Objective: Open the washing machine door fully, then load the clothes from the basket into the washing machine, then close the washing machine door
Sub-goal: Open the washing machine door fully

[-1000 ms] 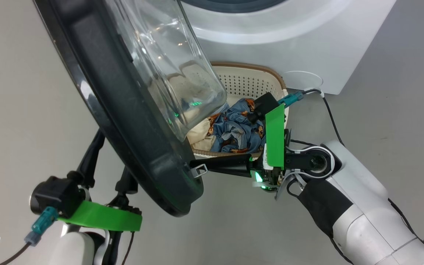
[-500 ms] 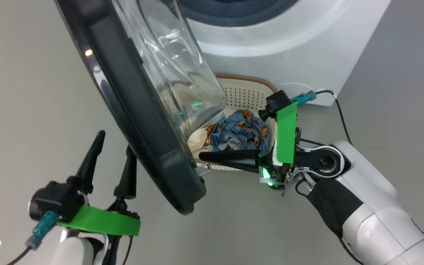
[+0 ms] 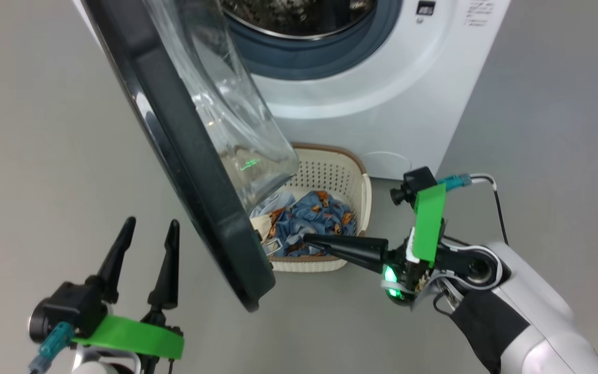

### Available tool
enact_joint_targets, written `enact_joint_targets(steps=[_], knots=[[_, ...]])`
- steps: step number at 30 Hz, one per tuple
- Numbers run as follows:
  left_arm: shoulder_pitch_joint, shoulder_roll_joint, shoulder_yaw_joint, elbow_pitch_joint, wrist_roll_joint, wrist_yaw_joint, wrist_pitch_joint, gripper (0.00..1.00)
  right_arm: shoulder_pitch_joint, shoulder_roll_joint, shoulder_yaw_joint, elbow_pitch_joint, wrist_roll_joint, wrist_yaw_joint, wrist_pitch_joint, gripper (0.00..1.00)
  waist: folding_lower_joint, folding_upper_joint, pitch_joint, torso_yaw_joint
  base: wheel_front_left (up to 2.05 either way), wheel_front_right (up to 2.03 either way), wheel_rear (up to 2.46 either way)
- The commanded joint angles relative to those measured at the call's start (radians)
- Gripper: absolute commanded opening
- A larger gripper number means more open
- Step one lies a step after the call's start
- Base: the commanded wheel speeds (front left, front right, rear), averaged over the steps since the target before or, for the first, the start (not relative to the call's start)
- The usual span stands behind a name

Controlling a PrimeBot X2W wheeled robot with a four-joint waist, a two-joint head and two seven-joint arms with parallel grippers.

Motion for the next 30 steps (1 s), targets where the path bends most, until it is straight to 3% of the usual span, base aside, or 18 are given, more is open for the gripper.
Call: enact_joint_targets(steps=[1, 26, 27, 29, 30], knots=[[0.003, 0.027, 0.038, -0.02, 0.014, -0.002, -0.006, 1.0, 0.027, 0.006, 0.004, -0.034, 0.017, 0.002, -0.012, 0.0, 0.0, 0.0, -0.036, -0.03, 0.0, 0.0, 0.0], [0.144, 0.017, 0.14, -0.065, 0.024, -0.002, -0.006, 1.0, 0.267, -0.136, -0.015, -0.195, 0.113, 0.002, -0.226, 0.0, 0.0, 0.0, -0.146, -0.172, 0.0, 0.0, 0.0], [0.146, 0.016, 0.143, -0.065, 0.024, -0.002, -0.006, 1.0, 0.274, -0.14, -0.019, -0.201, 0.111, 0.002, -0.239, 0.09, 0.0, 0.0, -0.146, -0.176, 0.0, 0.0, 0.0], [0.148, 0.015, 0.148, -0.065, 0.023, -0.002, -0.006, 1.0, 0.284, -0.147, -0.032, -0.217, 0.094, 0.002, -0.279, 0.43, 0.0, 0.0, -0.146, -0.182, 0.0, 0.0, 0.0], [0.149, 0.014, 0.149, -0.066, 0.023, -0.002, -0.006, 1.0, 0.289, -0.148, -0.041, -0.225, 0.083, 0.002, -0.302, 0.87, 0.0, 0.0, -0.145, -0.185, 0.0, 0.0, 0.0]])
